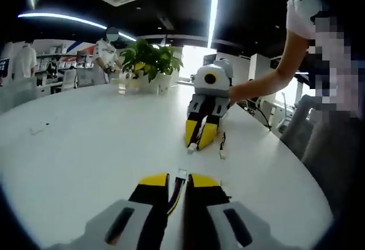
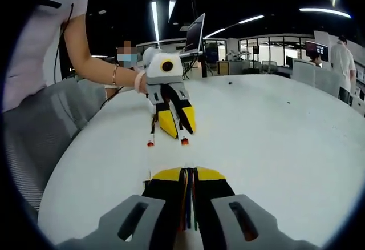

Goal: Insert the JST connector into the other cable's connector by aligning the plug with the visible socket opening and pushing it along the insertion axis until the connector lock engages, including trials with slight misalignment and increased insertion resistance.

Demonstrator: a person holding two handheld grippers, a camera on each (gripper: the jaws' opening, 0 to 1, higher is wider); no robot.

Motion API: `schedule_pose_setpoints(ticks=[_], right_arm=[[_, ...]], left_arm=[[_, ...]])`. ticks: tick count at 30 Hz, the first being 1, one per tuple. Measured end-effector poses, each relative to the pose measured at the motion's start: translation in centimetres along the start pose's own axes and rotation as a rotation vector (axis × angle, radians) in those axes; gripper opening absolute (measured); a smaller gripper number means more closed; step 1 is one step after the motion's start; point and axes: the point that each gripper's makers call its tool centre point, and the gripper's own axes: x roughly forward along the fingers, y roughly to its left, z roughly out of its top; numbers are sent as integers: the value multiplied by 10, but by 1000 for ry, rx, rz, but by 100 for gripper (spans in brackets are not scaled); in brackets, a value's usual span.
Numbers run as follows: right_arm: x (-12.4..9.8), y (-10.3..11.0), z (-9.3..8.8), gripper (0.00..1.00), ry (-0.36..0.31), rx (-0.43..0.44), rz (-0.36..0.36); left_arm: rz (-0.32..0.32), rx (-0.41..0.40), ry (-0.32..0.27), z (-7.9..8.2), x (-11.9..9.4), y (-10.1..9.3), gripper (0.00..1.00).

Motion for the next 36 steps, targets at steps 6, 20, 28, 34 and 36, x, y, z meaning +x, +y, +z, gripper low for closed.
schedule_pose_setpoints(ticks=[6, 20, 28, 34, 36], right_arm=[[2, 0, 2, 5, -2, 2, 0], [-1, 1, 6, 4, -13, -3, 6], [0, 3, 22, 3, -42, -20, 20], [4, 9, 37, 3, -63, -38, 42], [6, 12, 39, 3, -63, -36, 53]], left_arm=[[-15, 15, -7, 1, -1, -1, 1], [-23, -2, -7, 2, -1, 0, 1], [-29, 20, -11, 15, -9, 0, 0], [-47, 16, -18, 21, -14, -3, 0], [-46, 29, -9, 20, -14, -4, 0]])
